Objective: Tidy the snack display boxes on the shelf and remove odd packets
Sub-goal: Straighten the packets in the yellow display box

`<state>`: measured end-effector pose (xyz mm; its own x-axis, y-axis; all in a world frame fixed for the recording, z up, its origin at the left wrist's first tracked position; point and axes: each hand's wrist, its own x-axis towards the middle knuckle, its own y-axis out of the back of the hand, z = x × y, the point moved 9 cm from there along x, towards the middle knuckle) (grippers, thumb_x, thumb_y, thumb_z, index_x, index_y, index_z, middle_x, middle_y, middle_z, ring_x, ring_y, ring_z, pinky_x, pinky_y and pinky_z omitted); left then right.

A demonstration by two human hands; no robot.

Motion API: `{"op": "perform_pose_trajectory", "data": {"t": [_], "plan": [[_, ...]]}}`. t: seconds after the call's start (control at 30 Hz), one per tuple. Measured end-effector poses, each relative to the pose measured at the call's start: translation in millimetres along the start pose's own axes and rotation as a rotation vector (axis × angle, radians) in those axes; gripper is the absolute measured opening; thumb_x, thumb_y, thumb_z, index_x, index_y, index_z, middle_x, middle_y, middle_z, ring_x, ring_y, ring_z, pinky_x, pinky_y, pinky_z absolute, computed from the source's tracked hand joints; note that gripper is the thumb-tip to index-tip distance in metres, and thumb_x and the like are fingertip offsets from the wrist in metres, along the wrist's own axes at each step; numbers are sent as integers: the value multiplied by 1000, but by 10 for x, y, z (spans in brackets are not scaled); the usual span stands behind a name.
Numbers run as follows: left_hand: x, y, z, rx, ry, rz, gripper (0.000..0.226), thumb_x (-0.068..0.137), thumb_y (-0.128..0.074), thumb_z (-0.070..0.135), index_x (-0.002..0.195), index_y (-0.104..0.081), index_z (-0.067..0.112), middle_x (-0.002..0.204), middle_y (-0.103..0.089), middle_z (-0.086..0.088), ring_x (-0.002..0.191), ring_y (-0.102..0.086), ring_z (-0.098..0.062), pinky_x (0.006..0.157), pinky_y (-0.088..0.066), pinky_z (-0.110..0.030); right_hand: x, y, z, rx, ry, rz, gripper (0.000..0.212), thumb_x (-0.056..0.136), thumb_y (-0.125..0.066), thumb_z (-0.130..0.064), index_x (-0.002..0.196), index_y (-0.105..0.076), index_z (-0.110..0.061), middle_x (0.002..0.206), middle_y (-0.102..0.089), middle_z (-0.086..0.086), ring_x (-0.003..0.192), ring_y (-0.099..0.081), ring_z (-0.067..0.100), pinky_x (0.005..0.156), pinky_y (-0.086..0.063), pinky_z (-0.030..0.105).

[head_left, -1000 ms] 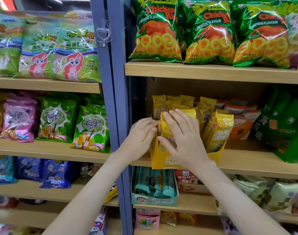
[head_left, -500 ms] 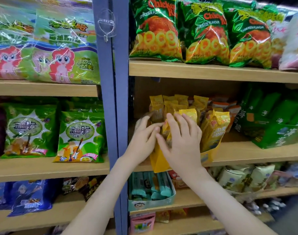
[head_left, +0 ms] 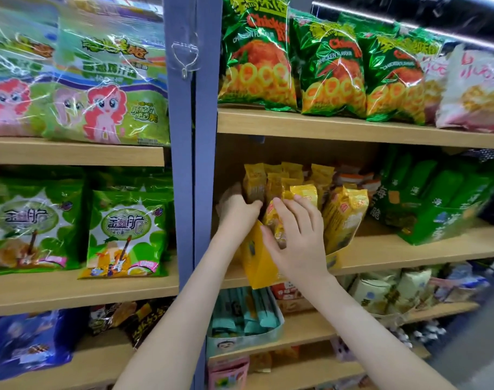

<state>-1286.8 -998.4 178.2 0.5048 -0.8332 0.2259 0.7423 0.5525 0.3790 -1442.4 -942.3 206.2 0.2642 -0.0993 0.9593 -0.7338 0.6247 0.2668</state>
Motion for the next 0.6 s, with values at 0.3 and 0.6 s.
{"op": "perform_pose_trajectory", "data": {"t": [0.3, 0.6], "plan": [[-352, 232, 207, -141, -246, 180, 33, 96, -59, 23, 128, -55, 16, 120, -63, 4, 110, -58, -8, 84, -44, -7, -34, 27, 26, 42, 7, 60, 40, 90, -65, -27, 123, -54, -8, 112, -62, 12, 117, -52, 31, 99, -42, 39], [-1129, 759, 571, -474, -672, 473, 31, 95, -47, -1, 113, -46, 25, 106, -60, 23, 101, -58, 7, 87, -43, -11, -18, -29, 75, 97, -25, -9, 41, 90, -64, -30, 123, -58, -7, 112, -64, 12, 119, -50, 30, 99, -41, 43]]}}
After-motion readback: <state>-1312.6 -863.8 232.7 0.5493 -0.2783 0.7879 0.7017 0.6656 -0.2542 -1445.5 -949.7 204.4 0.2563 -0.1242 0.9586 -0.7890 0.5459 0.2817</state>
